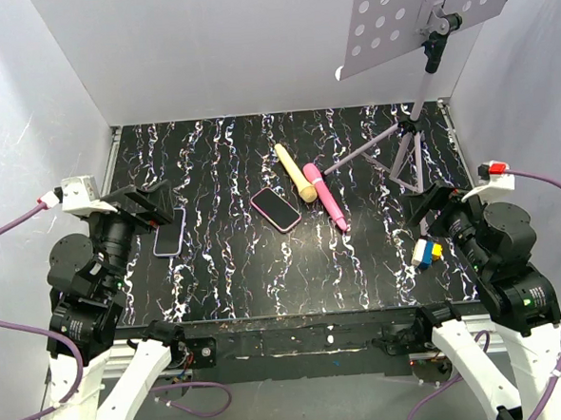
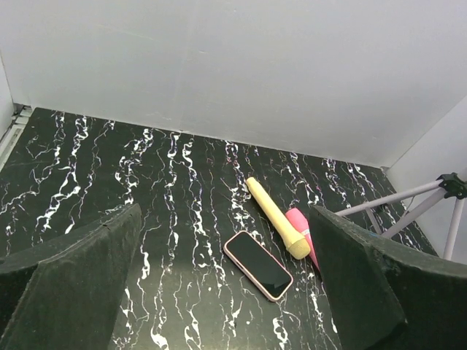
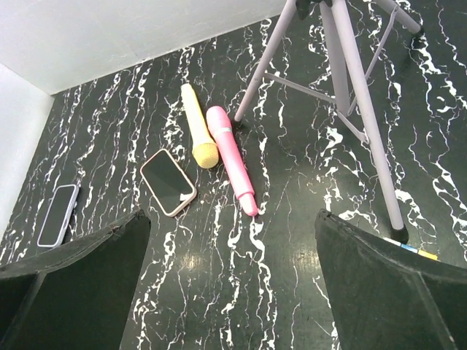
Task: Take the phone out of the phone case
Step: Pick up the phone at the center of the board, then adjust the phone.
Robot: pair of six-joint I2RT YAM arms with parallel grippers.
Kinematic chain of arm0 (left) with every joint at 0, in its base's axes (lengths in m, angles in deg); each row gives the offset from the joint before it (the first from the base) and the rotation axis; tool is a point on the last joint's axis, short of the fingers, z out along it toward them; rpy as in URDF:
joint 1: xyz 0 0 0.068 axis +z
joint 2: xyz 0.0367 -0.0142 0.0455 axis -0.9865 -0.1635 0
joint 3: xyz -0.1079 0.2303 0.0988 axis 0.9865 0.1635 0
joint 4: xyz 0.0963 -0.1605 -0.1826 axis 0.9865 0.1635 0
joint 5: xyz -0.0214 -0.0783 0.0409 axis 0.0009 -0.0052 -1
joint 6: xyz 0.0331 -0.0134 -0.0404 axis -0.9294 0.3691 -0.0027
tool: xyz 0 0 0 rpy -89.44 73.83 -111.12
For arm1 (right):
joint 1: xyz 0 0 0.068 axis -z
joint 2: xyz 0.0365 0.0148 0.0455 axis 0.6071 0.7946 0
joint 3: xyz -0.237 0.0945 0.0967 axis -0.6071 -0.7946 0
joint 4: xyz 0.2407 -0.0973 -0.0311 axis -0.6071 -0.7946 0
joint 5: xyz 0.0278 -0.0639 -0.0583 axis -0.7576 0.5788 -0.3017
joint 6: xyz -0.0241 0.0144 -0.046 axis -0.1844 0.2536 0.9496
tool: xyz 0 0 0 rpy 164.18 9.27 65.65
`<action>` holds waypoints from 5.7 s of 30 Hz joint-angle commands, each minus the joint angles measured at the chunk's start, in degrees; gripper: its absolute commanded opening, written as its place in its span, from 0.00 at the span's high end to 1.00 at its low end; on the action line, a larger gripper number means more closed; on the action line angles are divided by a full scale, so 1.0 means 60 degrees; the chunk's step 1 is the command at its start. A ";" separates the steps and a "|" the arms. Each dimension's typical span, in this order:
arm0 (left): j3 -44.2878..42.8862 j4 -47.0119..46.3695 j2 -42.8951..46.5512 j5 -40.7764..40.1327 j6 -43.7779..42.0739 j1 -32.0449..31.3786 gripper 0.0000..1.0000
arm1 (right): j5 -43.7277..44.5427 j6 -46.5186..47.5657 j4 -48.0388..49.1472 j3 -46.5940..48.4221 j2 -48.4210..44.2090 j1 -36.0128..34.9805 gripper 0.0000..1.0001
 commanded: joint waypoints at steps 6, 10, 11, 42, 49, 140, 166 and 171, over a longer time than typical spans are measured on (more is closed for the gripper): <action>0.0217 0.0174 -0.0373 0.0713 0.0419 0.0061 0.00 | -0.0146 -0.0324 -0.0043 -0.0148 -0.0244 0.0033 0.00; 0.0334 0.0306 -0.0782 0.1153 0.0844 0.0061 0.00 | -0.0336 -0.0280 -0.0248 -0.0133 -0.0069 0.0033 0.00; 0.0407 0.0321 -0.0928 0.1313 0.0961 0.0061 0.00 | -0.0380 -0.0280 -0.0278 -0.0162 -0.0039 0.0047 0.00; -0.1157 0.1067 -1.0579 0.1901 0.8621 -0.2634 0.02 | -0.2402 -0.0823 -0.0542 -0.1056 0.0518 0.0048 0.00; -0.2873 0.2079 -1.2661 0.1564 0.9530 -0.2752 0.02 | -0.2182 -0.0486 -0.0966 -0.0763 0.0474 0.0048 0.00; 0.2267 -0.1569 -0.9001 0.6529 1.3178 -0.3103 1.00 | 0.0908 -0.3810 0.5756 -0.2741 0.5937 -0.6895 0.11; 0.1012 0.0304 -0.8663 0.4862 0.7172 -0.1611 0.05 | 0.0928 -0.2334 0.3137 -0.1934 0.6320 -0.5611 0.99; -0.0720 0.1640 -0.9104 0.4123 0.2082 -0.1507 0.05 | -0.2293 -0.0154 0.1206 -0.1410 0.6245 -0.3910 0.99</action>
